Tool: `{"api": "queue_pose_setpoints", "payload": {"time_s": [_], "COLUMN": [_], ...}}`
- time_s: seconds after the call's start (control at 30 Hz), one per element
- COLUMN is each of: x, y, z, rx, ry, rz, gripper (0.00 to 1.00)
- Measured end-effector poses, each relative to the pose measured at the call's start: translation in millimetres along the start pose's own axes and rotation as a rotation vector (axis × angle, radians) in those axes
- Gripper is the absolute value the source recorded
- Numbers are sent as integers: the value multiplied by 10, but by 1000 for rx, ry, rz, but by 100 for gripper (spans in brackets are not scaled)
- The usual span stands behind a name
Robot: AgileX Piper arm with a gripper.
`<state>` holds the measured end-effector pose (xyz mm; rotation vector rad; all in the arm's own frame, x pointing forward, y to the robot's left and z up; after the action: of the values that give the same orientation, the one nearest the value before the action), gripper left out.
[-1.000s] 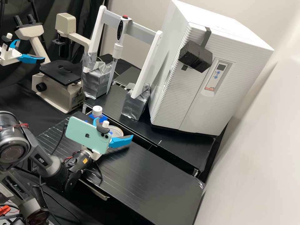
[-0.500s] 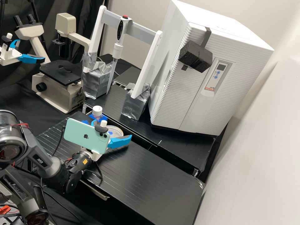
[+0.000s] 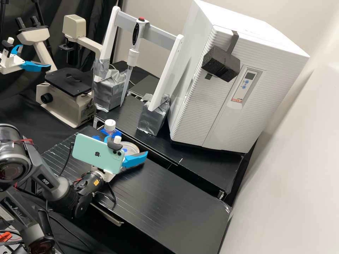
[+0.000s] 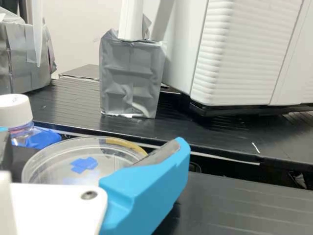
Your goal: Open the lid
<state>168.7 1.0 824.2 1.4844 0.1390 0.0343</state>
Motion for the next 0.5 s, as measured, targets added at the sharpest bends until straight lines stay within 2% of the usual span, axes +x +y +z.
{"api": "queue_pose_setpoints", "payload": {"time_s": [0.5], "x": [5], "y": [-5], "z": [14], "rx": [8], "ry": [-6], "rz": [0], "gripper": [0]}}
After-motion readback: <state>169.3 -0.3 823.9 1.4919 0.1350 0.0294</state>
